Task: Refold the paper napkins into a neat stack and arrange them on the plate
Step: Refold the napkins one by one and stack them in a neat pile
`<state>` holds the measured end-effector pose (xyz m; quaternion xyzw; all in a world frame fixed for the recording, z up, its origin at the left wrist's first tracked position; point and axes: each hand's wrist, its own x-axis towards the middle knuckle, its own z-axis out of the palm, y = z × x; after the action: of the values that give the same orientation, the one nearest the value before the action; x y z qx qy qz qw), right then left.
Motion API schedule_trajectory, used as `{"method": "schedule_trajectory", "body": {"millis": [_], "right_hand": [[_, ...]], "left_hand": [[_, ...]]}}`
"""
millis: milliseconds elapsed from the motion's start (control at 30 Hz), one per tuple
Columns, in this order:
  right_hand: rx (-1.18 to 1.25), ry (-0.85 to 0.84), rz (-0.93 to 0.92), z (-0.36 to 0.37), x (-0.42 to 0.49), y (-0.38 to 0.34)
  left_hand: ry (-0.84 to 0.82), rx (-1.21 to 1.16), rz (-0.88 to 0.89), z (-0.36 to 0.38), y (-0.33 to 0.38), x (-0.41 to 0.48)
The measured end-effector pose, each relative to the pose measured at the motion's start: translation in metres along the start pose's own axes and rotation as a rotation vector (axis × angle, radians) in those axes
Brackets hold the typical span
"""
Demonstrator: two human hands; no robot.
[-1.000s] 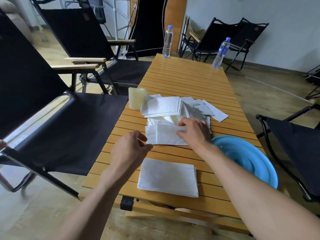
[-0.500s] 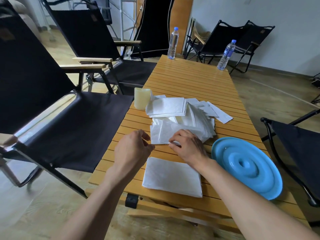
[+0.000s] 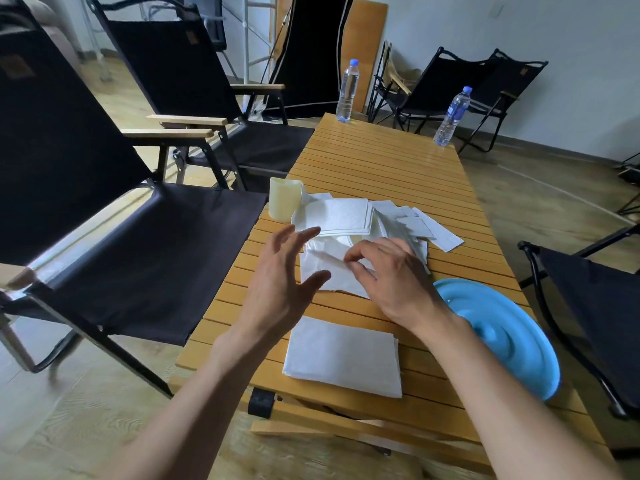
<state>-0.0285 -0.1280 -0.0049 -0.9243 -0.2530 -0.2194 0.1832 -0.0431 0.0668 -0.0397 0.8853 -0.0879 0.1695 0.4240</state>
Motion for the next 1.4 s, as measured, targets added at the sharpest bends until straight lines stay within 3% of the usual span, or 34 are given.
{"method": "schedule_trajectory", "body": {"millis": [233,433,567,667,800,933,1000,1400], "right_hand": [[0.213,0.008,0.038,-0.015,-0.009,-0.018],[0.576,-0.096,0.501,-0.012,-0.024,-0.005],[0.857,-0.105,0.747,-0.017,-0.027,0.016],[1.008,-0.206,0.809,-0.021,-0.031,0.023],[0.986,-0.339,0.903,-0.024,-0.033,0.028],[0.825,-0.561,0.977,-0.029,-0.041,0.032],[0.712,-0.646,0.989,-0.029,-0.046,0.032],[0.311,-0.783,0.945,-0.012,-0.05,0.025]], "left_hand": [[0.015,-0.079,-0.089,-0.004,0.011,0.0],[-0.14,-0.515,-0.387,-0.016,0.014,-0.001],[-0.184,-0.597,-0.486,-0.02,0.013,0.0],[-0.172,-0.6,-0.461,-0.021,0.016,-0.002],[-0.157,-0.485,-0.485,-0.022,0.015,-0.001],[-0.421,-0.289,-0.652,-0.028,0.004,-0.004],[-0.463,-0.179,-0.652,-0.023,-0.001,-0.008],[-0.312,0.252,-0.508,0.003,-0.008,-0.017]]}}
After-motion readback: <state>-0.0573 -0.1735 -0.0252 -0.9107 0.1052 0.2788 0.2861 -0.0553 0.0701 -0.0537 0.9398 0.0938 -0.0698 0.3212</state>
